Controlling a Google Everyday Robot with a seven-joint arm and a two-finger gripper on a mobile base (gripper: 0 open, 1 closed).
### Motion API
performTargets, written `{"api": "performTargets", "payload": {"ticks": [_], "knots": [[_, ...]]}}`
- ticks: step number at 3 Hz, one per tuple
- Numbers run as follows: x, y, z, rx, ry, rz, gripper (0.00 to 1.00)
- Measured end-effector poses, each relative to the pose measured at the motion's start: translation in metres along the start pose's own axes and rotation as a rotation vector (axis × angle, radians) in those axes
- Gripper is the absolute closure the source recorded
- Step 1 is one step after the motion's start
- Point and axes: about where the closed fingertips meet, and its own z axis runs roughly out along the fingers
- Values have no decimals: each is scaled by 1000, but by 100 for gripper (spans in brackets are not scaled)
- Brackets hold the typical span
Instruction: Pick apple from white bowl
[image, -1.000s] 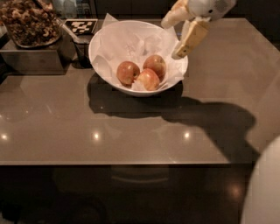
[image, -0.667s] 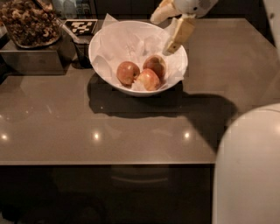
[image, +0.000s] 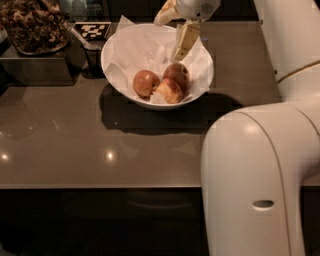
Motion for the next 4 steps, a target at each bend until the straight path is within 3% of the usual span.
{"api": "performTargets", "payload": {"ticks": [2, 4], "knots": [[29, -3, 26, -41, 43, -65, 23], [71, 18, 29, -90, 95, -43, 20]]}}
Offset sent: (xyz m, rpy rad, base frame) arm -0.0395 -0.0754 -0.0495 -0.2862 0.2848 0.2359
